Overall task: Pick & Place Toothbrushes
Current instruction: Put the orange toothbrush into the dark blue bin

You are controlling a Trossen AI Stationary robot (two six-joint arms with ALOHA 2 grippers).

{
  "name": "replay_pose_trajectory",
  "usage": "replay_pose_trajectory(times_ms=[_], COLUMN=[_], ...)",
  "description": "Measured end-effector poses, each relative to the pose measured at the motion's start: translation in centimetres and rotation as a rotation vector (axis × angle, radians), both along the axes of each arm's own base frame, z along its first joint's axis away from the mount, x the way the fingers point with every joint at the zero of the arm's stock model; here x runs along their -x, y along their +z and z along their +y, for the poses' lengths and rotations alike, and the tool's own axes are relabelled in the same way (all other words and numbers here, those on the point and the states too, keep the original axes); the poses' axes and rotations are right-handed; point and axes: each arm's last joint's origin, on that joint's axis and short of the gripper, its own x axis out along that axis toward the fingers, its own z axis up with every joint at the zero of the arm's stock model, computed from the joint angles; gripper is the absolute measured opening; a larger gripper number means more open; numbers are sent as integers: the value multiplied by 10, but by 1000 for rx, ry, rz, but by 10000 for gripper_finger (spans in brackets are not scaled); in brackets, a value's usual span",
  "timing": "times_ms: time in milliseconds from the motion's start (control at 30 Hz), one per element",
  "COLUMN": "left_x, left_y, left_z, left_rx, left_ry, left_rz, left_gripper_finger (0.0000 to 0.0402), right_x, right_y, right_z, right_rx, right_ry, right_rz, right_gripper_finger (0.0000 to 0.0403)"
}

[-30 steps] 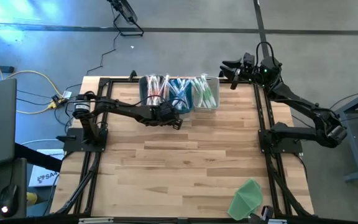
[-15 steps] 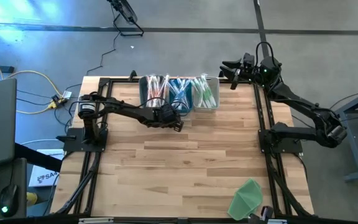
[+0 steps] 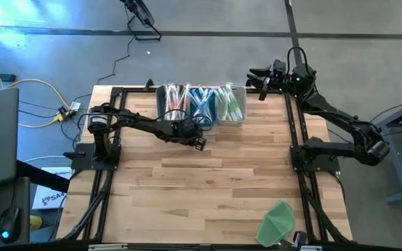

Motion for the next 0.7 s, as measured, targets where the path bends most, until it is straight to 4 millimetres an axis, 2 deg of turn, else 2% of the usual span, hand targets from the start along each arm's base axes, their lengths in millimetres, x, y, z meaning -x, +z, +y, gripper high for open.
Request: replay_pose_trajectory(times_ms=[367,700], left_x=[-2,-2], left_y=[0,0], left_z=[-15,-17], left_rx=[9,18], left_ry=[-44,-54], left_rz=[-2,-3], left_gripper_finger=[0,0], right_x=[0,0], right_y=[0,0], right_z=[0,0], right_rx=[0,0], right_ry=[0,1], right_rz=[0,0], right_gripper_finger=[136,136])
